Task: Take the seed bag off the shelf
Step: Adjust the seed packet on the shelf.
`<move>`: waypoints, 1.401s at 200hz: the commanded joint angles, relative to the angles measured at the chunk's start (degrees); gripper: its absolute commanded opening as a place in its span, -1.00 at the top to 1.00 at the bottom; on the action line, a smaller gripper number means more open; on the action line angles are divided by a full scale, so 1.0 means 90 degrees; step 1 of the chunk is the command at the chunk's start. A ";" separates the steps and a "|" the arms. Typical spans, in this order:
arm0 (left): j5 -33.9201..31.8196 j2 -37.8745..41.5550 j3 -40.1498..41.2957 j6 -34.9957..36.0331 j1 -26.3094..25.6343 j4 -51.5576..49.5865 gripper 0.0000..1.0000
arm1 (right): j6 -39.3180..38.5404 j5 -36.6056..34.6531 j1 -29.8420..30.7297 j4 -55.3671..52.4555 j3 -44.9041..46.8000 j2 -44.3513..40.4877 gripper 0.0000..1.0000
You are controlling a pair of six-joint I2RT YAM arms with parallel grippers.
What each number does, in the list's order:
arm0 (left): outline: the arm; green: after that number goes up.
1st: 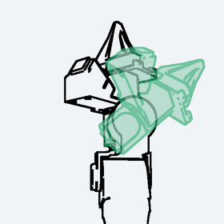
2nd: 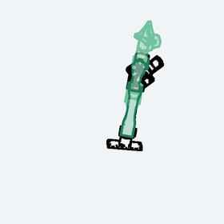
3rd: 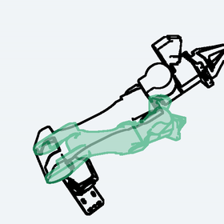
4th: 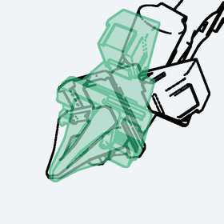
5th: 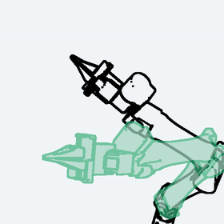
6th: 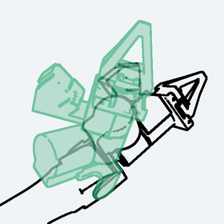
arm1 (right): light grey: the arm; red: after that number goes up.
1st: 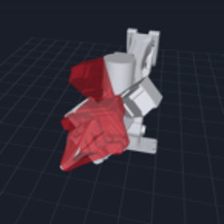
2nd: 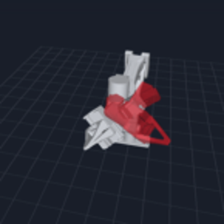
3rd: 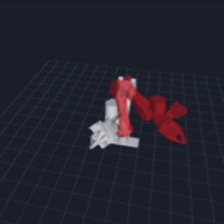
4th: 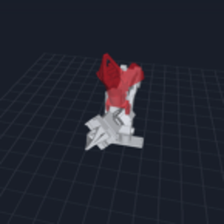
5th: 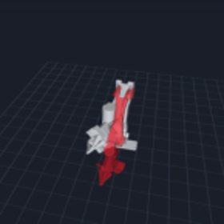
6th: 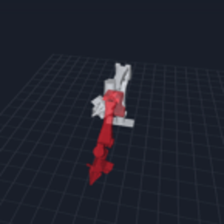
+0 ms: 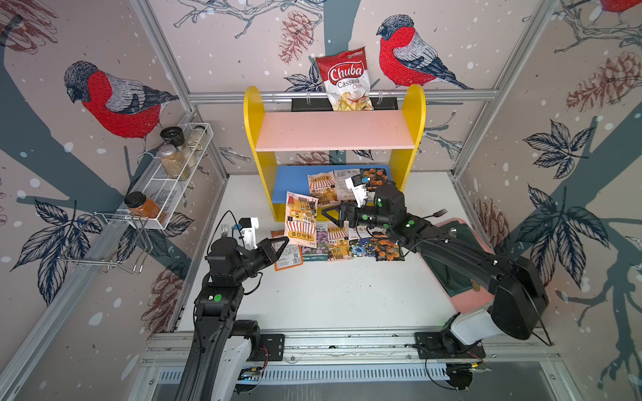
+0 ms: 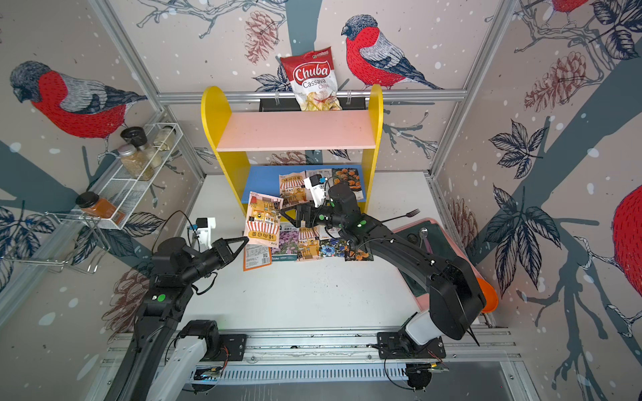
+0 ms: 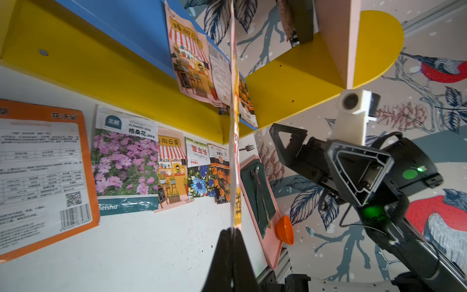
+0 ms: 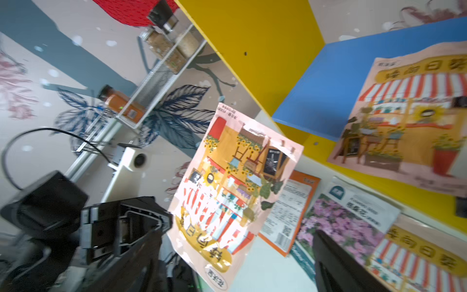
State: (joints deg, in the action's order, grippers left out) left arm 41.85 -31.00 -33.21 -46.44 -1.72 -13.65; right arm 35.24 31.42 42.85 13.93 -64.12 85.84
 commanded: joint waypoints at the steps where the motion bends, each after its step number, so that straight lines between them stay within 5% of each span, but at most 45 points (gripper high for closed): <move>1: 0.0448 0.0253 0.0077 -0.0148 0.0004 0.0676 1.00 | 0.1150 0.1088 -0.0021 0.1413 0.0258 0.0025 -0.79; 142: 0.0770 0.0504 0.0020 -0.0260 0.0003 0.0784 1.00 | 0.2426 0.1924 0.0028 0.3366 0.0552 0.0665 -0.11; 234: 0.0701 0.0401 -0.0192 0.0110 0.0010 0.0340 1.00 | 0.2443 0.1931 0.0054 0.3394 0.0532 0.0711 1.00; 261: 0.0712 0.0196 -0.0383 0.0412 0.0004 -0.0001 1.00 | 0.2403 0.1930 0.0019 0.3325 0.0559 0.0643 1.00; 280: 0.0660 0.0098 -0.0467 0.0555 0.0000 -0.0209 0.61 | 0.2387 0.1793 -0.0070 0.3193 0.0648 0.0539 1.00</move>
State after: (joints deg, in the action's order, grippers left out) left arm 47.86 -29.41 -36.18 -44.84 -1.72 -13.65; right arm 57.32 48.12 42.96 42.52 -58.87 91.98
